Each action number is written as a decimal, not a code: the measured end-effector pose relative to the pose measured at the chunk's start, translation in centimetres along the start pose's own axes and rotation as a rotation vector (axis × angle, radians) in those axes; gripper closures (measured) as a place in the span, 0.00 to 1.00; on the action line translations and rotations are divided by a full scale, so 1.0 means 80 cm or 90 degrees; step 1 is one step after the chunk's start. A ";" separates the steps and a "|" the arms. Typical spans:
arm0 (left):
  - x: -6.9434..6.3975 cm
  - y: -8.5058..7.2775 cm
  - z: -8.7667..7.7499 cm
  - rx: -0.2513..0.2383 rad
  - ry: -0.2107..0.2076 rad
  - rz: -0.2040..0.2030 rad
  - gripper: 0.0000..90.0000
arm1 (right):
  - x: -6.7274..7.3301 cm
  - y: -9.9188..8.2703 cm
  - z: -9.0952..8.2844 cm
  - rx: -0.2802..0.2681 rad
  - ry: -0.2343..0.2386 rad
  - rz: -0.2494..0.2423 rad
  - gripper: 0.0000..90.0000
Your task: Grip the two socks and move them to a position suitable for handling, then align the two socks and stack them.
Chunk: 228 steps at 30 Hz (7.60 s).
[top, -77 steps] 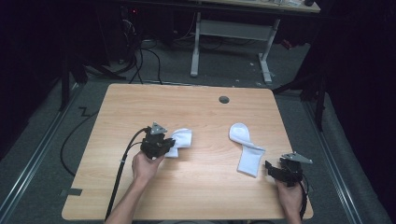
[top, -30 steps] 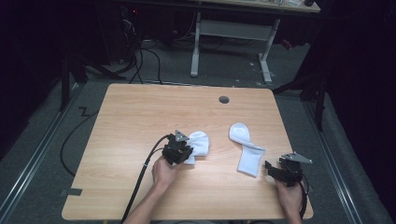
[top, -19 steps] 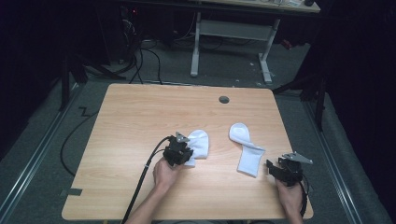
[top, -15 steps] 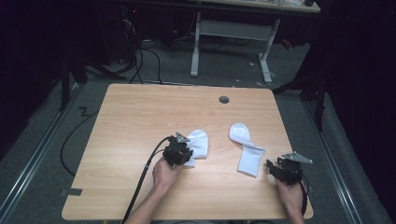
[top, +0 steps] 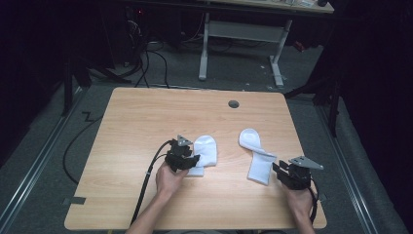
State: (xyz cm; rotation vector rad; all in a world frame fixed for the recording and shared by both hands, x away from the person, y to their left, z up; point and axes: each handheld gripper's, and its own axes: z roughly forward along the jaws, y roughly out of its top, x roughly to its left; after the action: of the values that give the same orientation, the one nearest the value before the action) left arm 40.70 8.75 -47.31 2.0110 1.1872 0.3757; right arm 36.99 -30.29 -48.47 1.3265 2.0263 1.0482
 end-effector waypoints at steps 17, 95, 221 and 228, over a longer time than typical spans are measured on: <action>0.010 0.015 0.012 -0.009 0.016 0.014 0.60 | 0.094 0.031 0.032 -0.001 0.138 -0.081 0.77; 0.021 0.041 0.010 -0.018 0.022 0.049 1.00 | 0.219 0.047 0.085 0.034 0.252 -0.210 0.96; -0.005 -0.064 -0.024 -0.039 0.041 0.024 0.50 | 0.154 0.077 0.123 0.059 0.161 -0.110 0.72; 0.013 -0.076 -0.031 -0.037 0.062 0.001 0.49 | 0.148 0.075 0.113 0.056 0.154 -0.112 0.67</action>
State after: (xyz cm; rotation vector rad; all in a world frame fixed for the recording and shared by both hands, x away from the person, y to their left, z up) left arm 36.02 12.48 -50.21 1.9622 1.2197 0.5084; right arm 42.12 -15.08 -48.78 1.0820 2.3434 1.0944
